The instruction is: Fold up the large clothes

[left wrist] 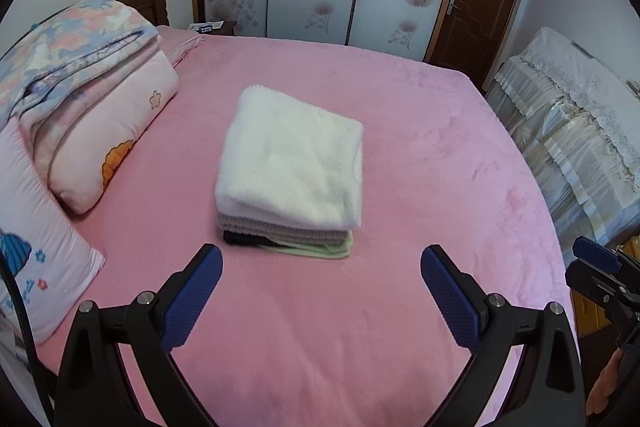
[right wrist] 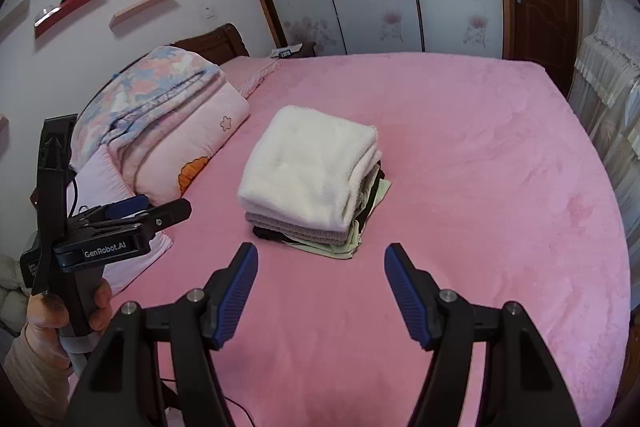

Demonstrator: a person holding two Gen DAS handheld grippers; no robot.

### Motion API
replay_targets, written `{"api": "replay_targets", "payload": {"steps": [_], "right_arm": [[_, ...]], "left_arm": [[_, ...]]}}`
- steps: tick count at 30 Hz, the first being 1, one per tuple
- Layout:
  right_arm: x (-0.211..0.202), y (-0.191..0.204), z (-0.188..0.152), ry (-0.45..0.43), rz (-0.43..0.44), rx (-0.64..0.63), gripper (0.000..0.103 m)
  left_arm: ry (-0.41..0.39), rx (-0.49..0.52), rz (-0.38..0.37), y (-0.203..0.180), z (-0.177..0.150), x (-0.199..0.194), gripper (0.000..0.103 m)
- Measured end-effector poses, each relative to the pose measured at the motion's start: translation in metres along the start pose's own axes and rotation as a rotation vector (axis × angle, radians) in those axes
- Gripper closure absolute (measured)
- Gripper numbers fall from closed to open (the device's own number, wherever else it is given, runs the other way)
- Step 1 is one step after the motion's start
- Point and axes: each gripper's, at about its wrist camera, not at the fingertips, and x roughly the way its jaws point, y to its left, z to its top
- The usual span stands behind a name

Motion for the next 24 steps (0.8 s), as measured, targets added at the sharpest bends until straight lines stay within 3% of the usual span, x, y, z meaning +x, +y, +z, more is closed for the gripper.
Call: {"api": "replay_targets", "payload": {"steps": [14,24], "right_arm": [[-0.091,0.005,-0.123,-0.032,-0.002,-0.029,0.037],[-0.131,-0.007,-0.218,-0.157,-0.116,0.035,0.036]], "left_arm": [[-0.127,0.080,0.008,-0.063,-0.142,-0.120,0.002],[-0.207,0.082,0.035,-0.114,-0.242,-0.142,0.001]]}}
